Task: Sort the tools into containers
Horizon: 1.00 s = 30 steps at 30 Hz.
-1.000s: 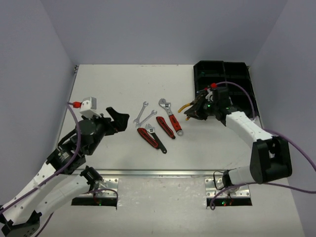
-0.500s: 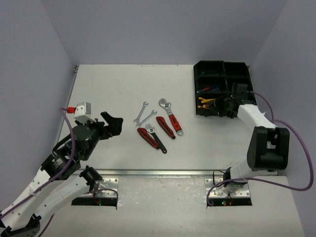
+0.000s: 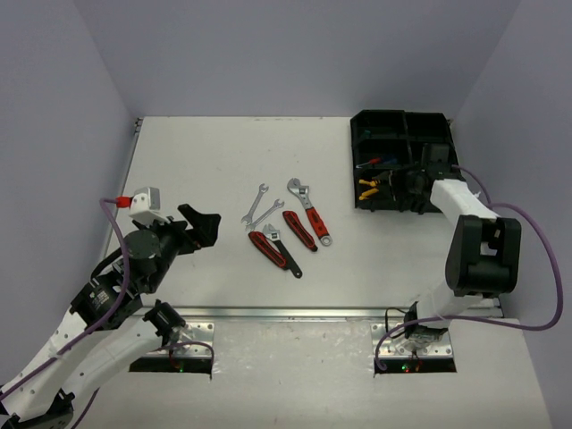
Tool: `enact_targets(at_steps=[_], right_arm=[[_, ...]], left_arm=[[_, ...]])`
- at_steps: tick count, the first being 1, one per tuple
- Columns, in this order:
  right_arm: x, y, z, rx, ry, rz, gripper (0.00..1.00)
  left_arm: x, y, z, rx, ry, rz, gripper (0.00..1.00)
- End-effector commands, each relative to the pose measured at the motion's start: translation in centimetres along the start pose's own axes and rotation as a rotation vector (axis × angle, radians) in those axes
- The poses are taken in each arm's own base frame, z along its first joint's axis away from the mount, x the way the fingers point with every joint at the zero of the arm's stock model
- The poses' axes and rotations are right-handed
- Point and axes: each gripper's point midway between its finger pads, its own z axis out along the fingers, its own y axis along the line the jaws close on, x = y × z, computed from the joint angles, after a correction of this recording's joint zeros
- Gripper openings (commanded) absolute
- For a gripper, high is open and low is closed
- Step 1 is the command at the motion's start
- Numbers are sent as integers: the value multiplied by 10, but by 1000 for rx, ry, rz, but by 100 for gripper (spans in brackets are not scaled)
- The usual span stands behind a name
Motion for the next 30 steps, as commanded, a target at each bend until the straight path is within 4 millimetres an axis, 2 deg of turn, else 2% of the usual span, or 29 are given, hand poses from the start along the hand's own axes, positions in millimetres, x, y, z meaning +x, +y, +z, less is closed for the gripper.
enact_targets(at_steps=[1,4,8,11,14,16,18,21,22,23,25,28,30], right_arm=[[-2,43,-11,-112,19,-56,37],[-2,50,-13,-128,24,-82,52],[-3,51,-15,-132,19,-96,55],[-6,55,-21,-123,-1,-132,66],[-2,69,-31,-149,3,-231,72],[6,81,-41,-175,21,-323,76],[25,97,-55,-218,41,-524,81],[58,97,-72,-216,54,-771,86],[79,93,-73,-218,76,-895,87],[84,88,-77,-207,77,-919,88],[124,55,-79,-196,172,-1132,99],[147,7,-86,-162,251,-1229,99],[152,-24,-95,-162,257,-1264,99]], left_arm=[[-3,-6,2,24,-12,3,100],[-1,-6,2,26,-8,4,100],[-1,-6,2,27,-7,4,100],[1,-6,4,22,-1,8,100],[5,-3,9,-4,14,15,100],[10,-2,14,-27,35,19,100],[24,-2,25,-62,96,26,100],[54,-4,43,-104,206,29,100],[67,-4,53,-124,255,43,100],[73,-7,55,-114,281,42,100],[106,-15,78,-125,409,75,100],[117,-18,100,-174,459,128,100],[118,-20,115,-218,478,176,100]])
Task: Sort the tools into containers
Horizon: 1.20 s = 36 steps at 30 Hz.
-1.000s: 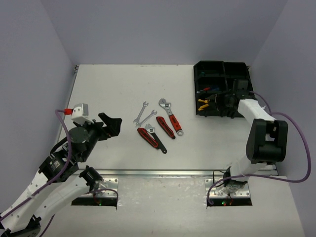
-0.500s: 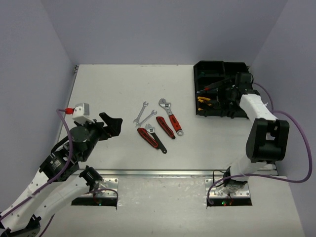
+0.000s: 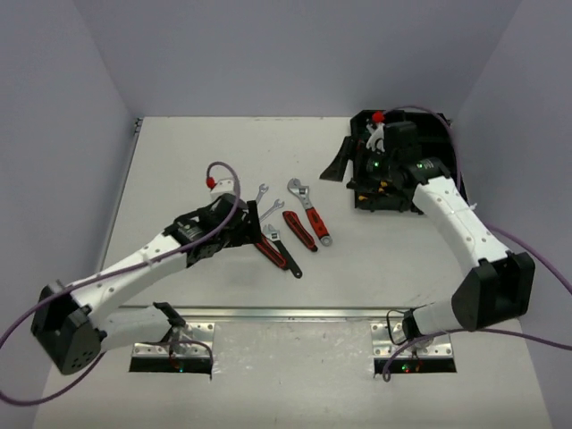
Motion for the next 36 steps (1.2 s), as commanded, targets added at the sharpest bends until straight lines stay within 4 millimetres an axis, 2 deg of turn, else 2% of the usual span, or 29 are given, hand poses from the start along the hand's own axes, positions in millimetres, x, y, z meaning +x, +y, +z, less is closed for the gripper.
enact_targets(at_steps=[1,4,7,9,11,17,20,26,30,36], right_arm=[[70,-31,-24,57,85,-171,99],[90,-41,-38,57,26,-188,99],[104,-47,-47,59,6,-204,99],[105,-49,-57,64,-34,-219,99],[109,-51,-58,65,-39,-223,99],[121,-60,-60,76,-48,-223,99],[127,-65,-57,79,-34,-220,99],[132,-63,-52,51,-16,-206,99],[135,-56,-50,4,-11,-204,99],[139,-46,-47,-67,-6,-195,99]], left_arm=[[-18,-25,18,-11,14,34,100],[-27,-36,32,-44,45,79,100],[-18,-39,46,-85,104,81,100],[-18,-43,53,-103,114,31,100],[-17,-44,58,-127,117,-17,100],[-19,-29,64,-323,111,-148,100],[-2,-17,67,-426,140,-246,97],[34,-18,86,-479,229,-314,86],[44,-20,97,-459,244,-308,81],[47,-25,107,-407,230,-308,79]])
